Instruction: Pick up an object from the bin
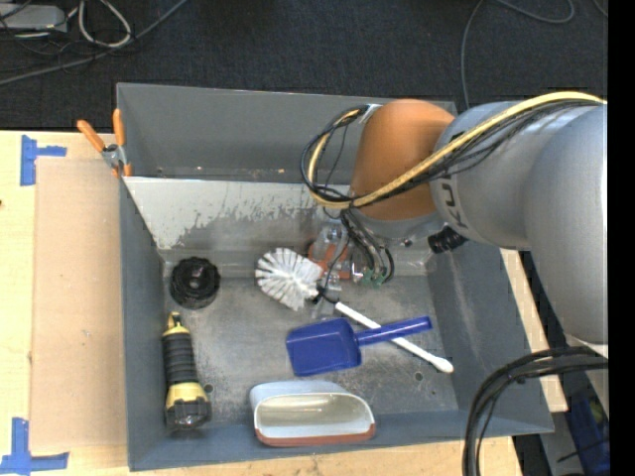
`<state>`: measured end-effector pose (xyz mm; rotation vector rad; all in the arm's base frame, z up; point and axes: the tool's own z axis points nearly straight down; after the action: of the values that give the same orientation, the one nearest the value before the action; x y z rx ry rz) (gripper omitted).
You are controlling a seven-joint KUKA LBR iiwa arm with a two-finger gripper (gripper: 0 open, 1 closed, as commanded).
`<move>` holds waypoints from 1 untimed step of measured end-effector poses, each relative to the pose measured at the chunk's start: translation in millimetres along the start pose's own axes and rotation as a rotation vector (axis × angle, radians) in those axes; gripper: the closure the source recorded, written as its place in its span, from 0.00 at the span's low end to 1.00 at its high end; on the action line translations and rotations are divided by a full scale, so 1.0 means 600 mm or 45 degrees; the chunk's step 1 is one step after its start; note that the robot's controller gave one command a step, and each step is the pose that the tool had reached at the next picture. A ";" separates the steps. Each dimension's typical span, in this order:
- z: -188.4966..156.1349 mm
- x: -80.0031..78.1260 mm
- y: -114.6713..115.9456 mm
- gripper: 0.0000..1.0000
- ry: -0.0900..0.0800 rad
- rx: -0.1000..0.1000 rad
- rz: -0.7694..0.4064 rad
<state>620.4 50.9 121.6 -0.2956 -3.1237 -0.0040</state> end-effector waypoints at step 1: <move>0.015 0.006 0.004 0.00 0.001 0.002 -0.116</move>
Offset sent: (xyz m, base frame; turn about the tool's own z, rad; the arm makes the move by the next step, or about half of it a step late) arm -0.0040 -0.0003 -0.0226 -0.0060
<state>617.5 53.9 112.4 -0.1533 -3.1329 -0.0024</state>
